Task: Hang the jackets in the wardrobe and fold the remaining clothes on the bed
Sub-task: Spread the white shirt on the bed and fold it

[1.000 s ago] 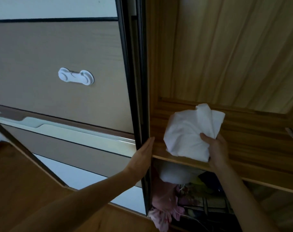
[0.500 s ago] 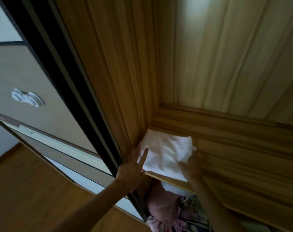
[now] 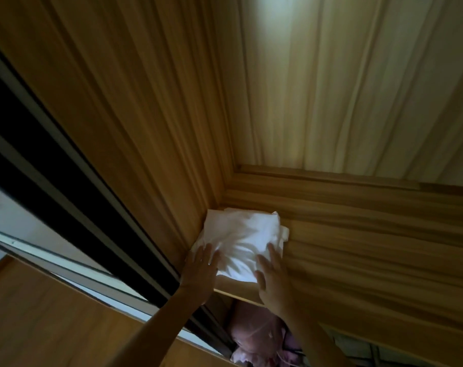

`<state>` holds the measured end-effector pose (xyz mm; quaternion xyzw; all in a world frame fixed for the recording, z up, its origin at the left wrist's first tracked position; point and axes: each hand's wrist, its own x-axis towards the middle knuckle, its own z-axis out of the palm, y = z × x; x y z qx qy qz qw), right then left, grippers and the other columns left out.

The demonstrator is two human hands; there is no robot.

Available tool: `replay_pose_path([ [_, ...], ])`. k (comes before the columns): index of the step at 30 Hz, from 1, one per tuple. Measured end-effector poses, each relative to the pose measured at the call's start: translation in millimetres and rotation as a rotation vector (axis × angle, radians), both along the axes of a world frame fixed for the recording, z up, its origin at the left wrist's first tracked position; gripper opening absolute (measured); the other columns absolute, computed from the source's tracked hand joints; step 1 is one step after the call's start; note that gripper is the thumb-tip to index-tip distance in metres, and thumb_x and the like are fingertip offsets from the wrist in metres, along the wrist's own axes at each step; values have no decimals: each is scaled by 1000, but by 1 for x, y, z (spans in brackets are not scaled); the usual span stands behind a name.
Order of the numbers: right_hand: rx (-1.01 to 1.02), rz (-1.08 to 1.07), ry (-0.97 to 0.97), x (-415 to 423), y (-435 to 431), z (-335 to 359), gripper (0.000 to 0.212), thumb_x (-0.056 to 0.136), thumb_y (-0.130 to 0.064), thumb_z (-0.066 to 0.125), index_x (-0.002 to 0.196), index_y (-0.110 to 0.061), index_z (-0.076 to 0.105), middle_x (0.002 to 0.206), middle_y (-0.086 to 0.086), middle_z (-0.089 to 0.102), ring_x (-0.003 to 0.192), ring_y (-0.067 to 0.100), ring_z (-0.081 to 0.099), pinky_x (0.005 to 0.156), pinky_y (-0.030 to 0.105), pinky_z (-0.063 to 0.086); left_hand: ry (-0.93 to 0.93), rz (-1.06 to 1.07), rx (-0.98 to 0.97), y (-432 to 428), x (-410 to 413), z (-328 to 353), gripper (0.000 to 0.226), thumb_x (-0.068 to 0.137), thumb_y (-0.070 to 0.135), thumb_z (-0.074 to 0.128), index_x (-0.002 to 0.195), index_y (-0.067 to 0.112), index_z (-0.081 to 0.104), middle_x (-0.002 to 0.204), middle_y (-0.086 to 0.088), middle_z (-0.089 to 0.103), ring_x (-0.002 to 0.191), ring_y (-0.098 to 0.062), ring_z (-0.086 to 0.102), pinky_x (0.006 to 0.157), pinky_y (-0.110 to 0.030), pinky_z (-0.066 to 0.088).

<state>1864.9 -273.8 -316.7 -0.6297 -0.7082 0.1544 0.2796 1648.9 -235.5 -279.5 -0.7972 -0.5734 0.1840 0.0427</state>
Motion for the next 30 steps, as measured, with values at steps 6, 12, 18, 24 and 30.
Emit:
replay_pose_path([
  [6,-228,25,-173,-5,24,20,53,102,-41,22,149,-21,37,165,15,6,152,33,7,120,49,23,29,46,54,18,13,14,72,93,36,62,151,3,36,158,-26,22,145,-41,31,117,-52,15],
  [12,-182,6,-145,-6,7,17,43,101,-31,42,141,-16,48,163,20,13,149,40,18,110,48,39,45,82,15,-3,12,15,73,103,28,39,157,5,-5,163,-27,-2,152,-39,4,121,-53,12],
  [18,-110,-76,-304,-6,-7,55,34,97,-37,54,120,-15,68,148,23,44,123,41,55,99,49,46,-48,77,-102,-27,12,46,76,101,30,44,159,12,-2,165,-18,-2,150,-35,14,118,-51,18],
  [24,-100,157,-314,-46,-24,117,27,98,-24,47,117,-16,64,114,4,66,104,20,63,86,33,50,-524,150,-347,-69,-20,88,44,101,30,47,141,12,43,136,-14,55,124,-32,55,101,-39,45],
  [30,-338,413,-411,-143,-63,135,19,96,-24,52,101,-12,66,102,9,68,98,29,63,77,32,46,-670,257,-330,-151,-123,106,36,99,28,50,133,19,54,130,-7,62,118,-27,58,96,-35,47],
])
